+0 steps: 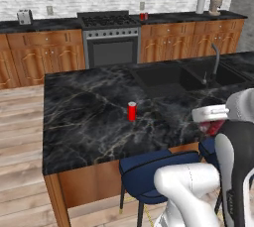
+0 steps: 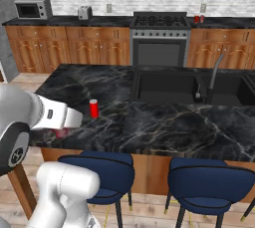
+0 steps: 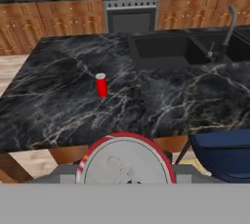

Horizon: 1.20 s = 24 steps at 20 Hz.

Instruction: Four empty soda cans are scattered around the kitchen. Gather all the cans and cluster them next to the stove for recycling.

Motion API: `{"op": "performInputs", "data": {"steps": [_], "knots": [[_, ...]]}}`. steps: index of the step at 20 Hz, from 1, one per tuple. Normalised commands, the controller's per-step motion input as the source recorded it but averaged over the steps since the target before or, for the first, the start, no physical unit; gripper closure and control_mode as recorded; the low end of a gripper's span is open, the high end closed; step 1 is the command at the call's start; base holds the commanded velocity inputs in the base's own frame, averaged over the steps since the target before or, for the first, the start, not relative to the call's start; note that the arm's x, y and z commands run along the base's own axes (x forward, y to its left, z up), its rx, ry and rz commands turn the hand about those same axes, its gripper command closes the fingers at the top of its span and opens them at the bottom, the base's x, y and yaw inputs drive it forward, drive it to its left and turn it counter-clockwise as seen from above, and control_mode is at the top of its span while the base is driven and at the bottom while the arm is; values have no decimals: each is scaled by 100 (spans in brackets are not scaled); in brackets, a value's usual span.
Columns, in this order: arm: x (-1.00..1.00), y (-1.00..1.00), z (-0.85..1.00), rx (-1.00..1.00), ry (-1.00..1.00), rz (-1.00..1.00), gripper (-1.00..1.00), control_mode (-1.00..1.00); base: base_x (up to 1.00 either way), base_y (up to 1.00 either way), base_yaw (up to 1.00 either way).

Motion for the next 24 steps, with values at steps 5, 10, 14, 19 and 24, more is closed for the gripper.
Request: {"op": "performInputs", "data": {"steps": [5,10,14,19,24], "knots": [[-99,0,32,0,0,-6,100,-100,0,0,0],[0,0,0,0,0,0,100,100,-100,0,-6],[0,0,0,0,0,0,100,100,-100,3,-4],[0,0,0,0,0,0,100,100,-69,69,0],[0,0,0,0,0,0,100,100,-46,100,0]]}}
